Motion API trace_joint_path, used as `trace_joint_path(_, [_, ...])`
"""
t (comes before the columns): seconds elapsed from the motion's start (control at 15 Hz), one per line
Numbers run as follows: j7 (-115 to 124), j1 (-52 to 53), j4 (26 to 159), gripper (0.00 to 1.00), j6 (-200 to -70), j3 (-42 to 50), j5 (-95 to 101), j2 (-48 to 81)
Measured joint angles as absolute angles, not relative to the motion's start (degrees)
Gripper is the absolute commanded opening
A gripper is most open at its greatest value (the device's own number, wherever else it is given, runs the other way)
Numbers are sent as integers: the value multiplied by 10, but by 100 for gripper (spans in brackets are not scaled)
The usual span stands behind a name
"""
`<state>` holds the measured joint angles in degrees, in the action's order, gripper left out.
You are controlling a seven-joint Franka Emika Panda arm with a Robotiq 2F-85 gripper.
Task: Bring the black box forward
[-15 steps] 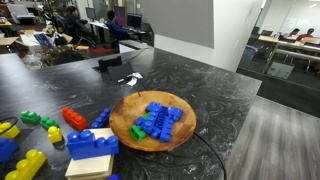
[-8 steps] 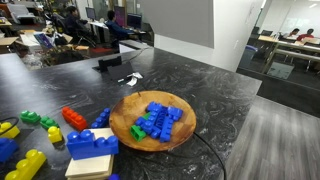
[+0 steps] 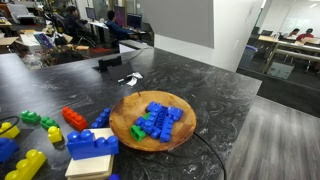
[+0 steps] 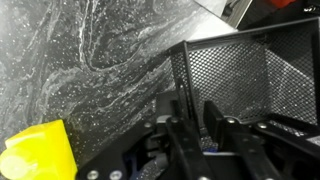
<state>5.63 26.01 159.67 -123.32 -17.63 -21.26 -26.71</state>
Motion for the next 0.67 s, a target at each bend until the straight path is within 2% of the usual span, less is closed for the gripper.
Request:
trace_joint_path(0.33, [56,260,1596,98,-1261,-176,-213,-267])
trace_joint_path(0.67, [56,260,1593,100,-1287,-176,-213,-268])
